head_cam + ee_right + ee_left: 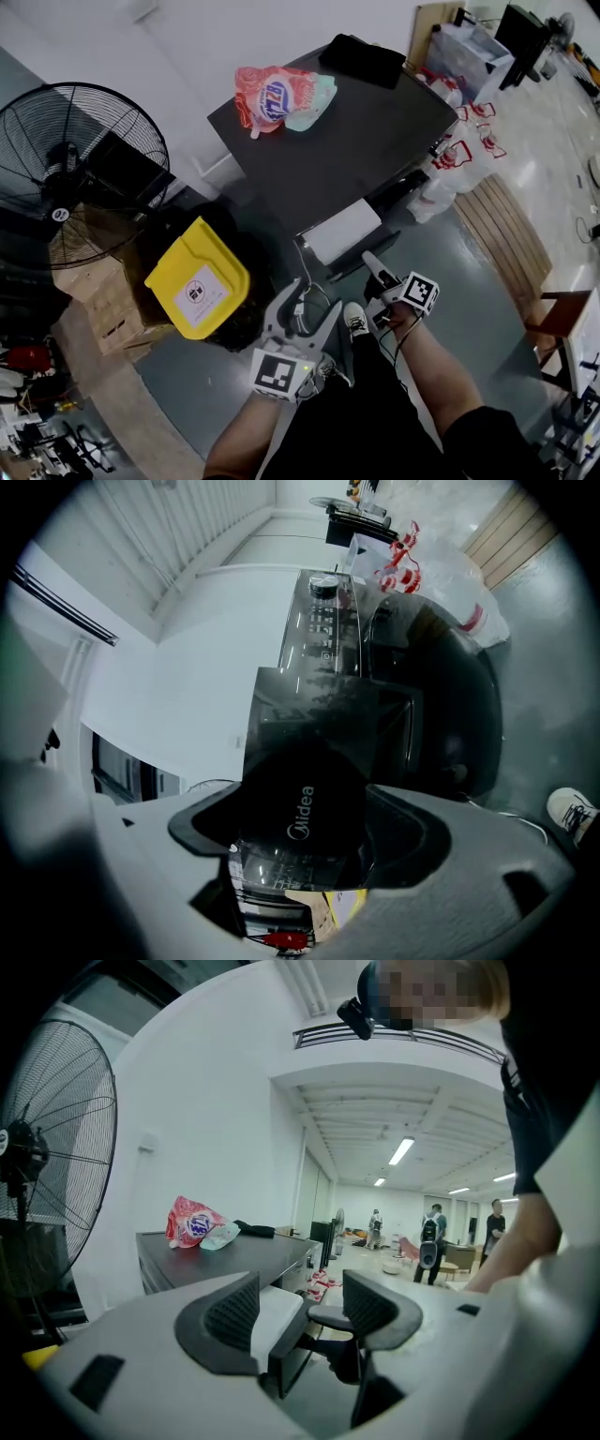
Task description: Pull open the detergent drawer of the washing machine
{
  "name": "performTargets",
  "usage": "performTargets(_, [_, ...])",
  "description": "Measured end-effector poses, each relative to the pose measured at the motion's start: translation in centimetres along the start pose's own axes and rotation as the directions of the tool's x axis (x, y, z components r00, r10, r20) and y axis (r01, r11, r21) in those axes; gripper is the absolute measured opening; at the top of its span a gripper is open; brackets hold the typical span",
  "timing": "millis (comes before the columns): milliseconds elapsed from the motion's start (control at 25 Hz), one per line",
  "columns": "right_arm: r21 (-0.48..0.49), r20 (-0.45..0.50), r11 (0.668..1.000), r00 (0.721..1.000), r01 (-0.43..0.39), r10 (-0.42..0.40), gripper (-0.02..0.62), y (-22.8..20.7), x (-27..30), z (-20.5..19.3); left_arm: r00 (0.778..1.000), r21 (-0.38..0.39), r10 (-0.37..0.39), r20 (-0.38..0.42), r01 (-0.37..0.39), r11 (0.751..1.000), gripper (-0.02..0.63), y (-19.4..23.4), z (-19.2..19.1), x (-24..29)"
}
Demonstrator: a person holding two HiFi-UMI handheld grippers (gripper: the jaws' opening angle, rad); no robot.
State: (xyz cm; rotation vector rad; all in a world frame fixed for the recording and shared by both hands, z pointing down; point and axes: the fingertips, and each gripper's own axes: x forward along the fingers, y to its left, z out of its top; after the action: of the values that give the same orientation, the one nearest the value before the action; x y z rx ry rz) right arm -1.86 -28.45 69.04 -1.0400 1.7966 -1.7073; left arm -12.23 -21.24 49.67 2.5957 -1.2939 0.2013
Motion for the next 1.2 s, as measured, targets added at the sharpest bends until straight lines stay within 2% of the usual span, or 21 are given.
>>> performTargets(560, [0.033, 0.042, 0.999, 0.999, -0.002, 0.000, 0.396, -0.4, -3.2, -0.8, 0.999, 0.014, -0.035, 0.008, 0.035, 0.999, 0.255, -1.7, 0.0, -1.3])
performTargets(1000, [0.032, 0.062, 0.999, 0.998, 0.009, -0.011, 0.403, -1.0, -3.3, -0.5, 1.000, 0.020, -0.019, 0.003, 0.019, 1.000, 0.255, -1.9, -0.6, -2.7])
performTargets(1120, [-0.006, 0.064, 0.999, 0.997, 0.043, -0.042, 0.417, -1.0, -3.5, -0.5, 1.000, 0.025, -0.015, 0.021, 0.015, 1.000, 0.256, -1.8, 0.0, -3.2])
performTargets(1200, [-0.082, 0.050, 0.996, 0.999, 0.025, -0.021, 0.414, -0.2, -3.5, -0.5, 0.999, 0.030, -0.012, 0.038, 0.011, 1.000, 0.256, -1.8, 0.5, -3.8])
